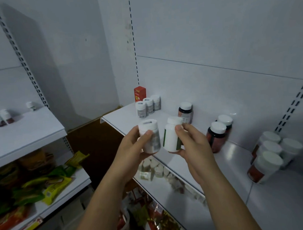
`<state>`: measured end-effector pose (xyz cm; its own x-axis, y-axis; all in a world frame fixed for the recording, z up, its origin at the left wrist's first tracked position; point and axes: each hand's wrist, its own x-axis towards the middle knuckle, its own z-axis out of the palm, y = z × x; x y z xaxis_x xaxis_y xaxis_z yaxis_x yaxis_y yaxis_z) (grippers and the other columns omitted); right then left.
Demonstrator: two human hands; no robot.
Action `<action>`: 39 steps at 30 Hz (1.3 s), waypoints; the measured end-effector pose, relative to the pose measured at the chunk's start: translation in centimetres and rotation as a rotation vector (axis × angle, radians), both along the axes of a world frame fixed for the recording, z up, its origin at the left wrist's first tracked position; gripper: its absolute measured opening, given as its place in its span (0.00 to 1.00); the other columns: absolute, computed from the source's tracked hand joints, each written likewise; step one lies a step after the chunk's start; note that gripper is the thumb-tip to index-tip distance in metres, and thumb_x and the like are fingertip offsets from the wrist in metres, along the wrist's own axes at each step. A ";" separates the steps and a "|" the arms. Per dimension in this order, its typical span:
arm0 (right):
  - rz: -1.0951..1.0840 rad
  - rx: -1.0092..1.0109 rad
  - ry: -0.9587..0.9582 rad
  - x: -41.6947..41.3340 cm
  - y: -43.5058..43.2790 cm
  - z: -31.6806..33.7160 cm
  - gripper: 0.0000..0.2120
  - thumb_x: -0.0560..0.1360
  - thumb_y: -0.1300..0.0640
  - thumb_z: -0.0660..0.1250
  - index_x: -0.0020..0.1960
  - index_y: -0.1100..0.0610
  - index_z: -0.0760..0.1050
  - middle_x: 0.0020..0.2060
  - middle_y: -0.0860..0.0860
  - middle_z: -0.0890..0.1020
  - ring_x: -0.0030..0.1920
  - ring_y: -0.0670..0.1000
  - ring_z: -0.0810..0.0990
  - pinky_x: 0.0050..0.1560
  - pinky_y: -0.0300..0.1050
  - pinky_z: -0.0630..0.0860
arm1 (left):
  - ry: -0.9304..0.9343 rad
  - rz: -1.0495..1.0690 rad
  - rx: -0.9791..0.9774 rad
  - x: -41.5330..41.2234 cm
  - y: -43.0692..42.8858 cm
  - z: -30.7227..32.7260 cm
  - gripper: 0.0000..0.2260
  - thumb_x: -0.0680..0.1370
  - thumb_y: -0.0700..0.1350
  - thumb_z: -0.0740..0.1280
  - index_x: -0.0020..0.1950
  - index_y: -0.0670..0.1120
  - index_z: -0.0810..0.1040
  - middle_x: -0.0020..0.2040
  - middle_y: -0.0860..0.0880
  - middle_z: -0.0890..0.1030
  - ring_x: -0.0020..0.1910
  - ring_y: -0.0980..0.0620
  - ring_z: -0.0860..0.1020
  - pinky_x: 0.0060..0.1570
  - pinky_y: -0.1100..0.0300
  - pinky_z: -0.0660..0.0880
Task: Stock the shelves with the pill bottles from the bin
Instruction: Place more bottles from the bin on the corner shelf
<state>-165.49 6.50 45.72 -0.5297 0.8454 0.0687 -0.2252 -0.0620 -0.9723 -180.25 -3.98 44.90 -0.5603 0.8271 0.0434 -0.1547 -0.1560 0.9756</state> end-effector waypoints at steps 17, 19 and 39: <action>-0.205 0.016 -0.141 -8.2 7.8 -2.4 0.13 0.80 0.48 0.71 0.64 0.48 0.81 0.55 0.50 0.86 0.56 0.52 0.84 0.52 0.59 0.86 | 0.545 0.153 -0.292 -12.3 23.2 -8.6 0.14 0.75 0.52 0.77 0.58 0.50 0.83 0.53 0.52 0.87 0.51 0.52 0.85 0.49 0.57 0.80; -0.212 0.016 -0.149 -9.4 8.6 -2.4 0.18 0.77 0.45 0.71 0.64 0.48 0.81 0.56 0.51 0.85 0.57 0.52 0.84 0.53 0.62 0.85 | 0.516 0.190 -0.266 -12.9 25.0 -8.7 0.11 0.75 0.49 0.77 0.54 0.47 0.84 0.49 0.50 0.87 0.49 0.49 0.85 0.45 0.58 0.79; -0.237 0.015 -0.144 -12.2 10.8 -2.3 0.19 0.75 0.44 0.72 0.64 0.48 0.81 0.54 0.47 0.86 0.56 0.49 0.85 0.55 0.62 0.85 | 0.158 0.059 -0.153 -12.3 26.6 -7.4 0.42 0.65 0.63 0.69 0.77 0.49 0.68 0.65 0.51 0.80 0.60 0.49 0.81 0.65 0.47 0.78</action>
<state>-177.68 17.31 43.39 -0.3223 0.9464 0.0204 -0.0909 -0.0095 -0.9958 -192.58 22.59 37.51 -0.6039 0.7970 0.0104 0.0064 -0.0082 0.9999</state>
